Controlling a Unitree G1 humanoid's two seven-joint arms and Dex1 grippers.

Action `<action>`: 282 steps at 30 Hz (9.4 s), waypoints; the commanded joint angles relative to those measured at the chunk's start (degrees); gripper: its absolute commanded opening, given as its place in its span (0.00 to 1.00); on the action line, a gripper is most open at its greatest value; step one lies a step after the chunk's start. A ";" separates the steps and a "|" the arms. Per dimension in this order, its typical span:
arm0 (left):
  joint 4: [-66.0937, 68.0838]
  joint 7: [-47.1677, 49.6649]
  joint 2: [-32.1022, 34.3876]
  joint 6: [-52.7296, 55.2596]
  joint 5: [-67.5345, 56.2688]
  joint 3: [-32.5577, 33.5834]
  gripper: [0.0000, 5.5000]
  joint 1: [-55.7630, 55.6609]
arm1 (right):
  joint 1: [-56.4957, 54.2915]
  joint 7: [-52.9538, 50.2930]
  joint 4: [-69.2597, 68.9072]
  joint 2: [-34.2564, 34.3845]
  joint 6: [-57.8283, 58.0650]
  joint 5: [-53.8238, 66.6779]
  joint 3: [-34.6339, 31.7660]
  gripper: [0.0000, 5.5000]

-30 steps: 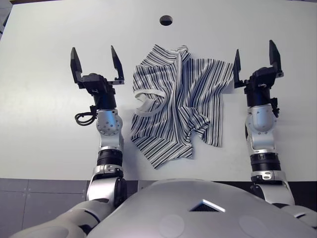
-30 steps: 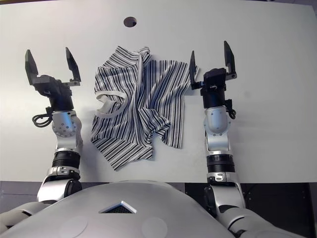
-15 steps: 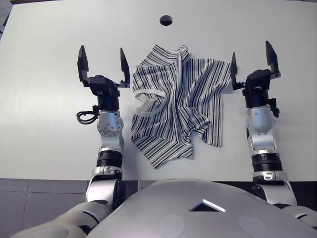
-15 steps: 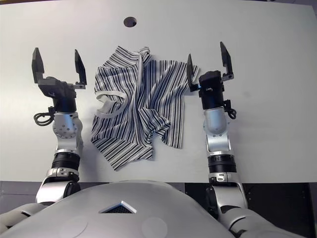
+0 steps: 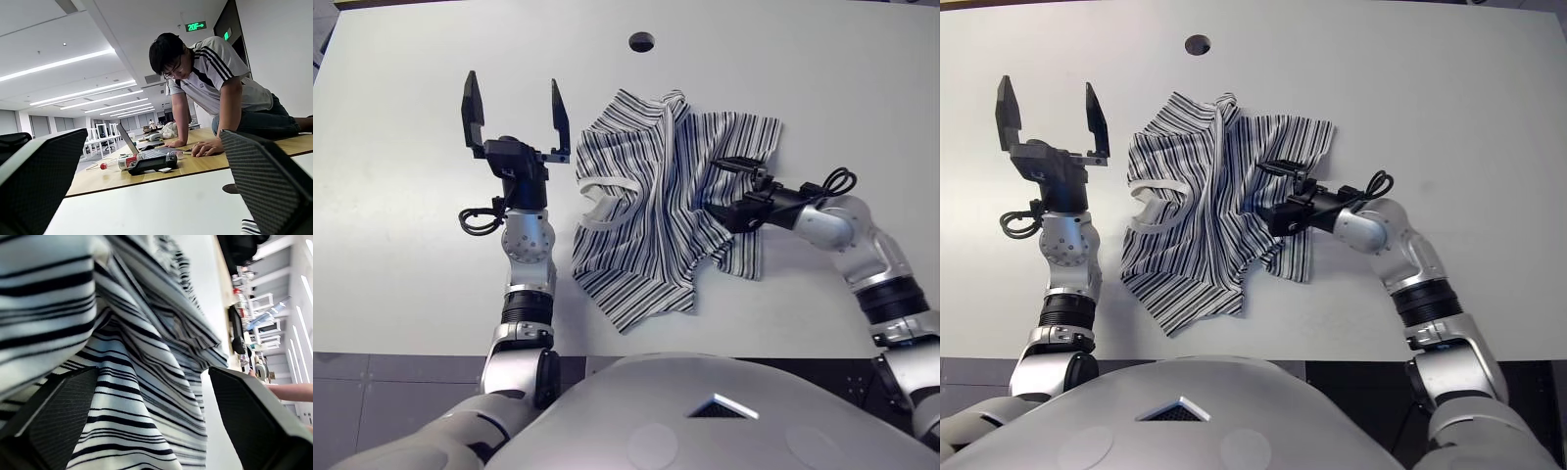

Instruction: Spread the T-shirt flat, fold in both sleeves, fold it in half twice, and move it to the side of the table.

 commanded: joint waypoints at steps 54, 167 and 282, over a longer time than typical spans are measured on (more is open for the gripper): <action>9.31 12.80 15.14 8.52 20.02 -5.90 0.91 -14.95 | -3.40 -6.94 -17.84 -2.16 10.56 -3.10 -1.36 0.76; 52.69 3.62 4.66 25.58 44.06 -46.23 0.91 -38.85 | 12.43 -5.17 -30.38 1.12 7.35 18.07 -11.93 0.76; -42.03 -12.06 35.76 15.58 31.73 -3.19 0.02 34.31 | 12.09 -3.60 -17.97 1.13 5.70 24.67 -20.64 0.76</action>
